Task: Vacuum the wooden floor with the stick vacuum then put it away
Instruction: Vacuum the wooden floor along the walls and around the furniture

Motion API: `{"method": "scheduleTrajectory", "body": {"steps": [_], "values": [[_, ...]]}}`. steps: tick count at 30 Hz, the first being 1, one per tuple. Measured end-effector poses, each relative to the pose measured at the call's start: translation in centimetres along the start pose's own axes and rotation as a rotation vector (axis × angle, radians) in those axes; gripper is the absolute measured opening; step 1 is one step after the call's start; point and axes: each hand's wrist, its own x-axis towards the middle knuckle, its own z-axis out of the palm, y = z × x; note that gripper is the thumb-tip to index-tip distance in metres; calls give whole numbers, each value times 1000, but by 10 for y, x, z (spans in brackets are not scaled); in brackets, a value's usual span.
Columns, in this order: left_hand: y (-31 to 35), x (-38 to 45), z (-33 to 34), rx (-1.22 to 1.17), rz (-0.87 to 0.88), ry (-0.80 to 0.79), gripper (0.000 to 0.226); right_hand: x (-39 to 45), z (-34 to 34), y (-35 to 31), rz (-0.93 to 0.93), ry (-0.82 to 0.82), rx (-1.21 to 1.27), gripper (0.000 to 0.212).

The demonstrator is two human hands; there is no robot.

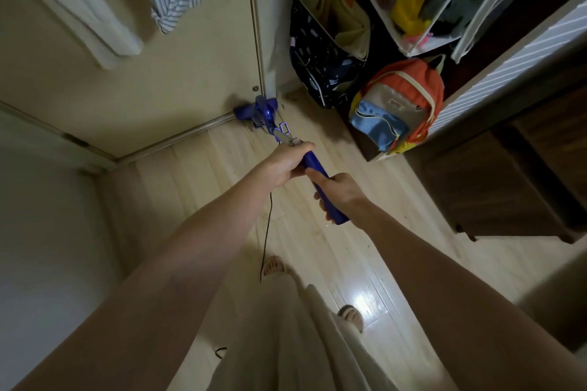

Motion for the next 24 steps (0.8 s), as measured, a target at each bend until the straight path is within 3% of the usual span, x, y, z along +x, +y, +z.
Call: {"method": "scheduleTrajectory", "body": {"steps": [12,19,24], "values": [[-29,-25,112,-19,4,-3,14,-33,-87,76,-99,44,-230,55],[-67,-75,200,5,-10,-25,11,-89,-140,157,-111,48,-144,51],[-90,-101,226,27,-10,-70,13,-118,-139,193,-110,74,16,48]]}}
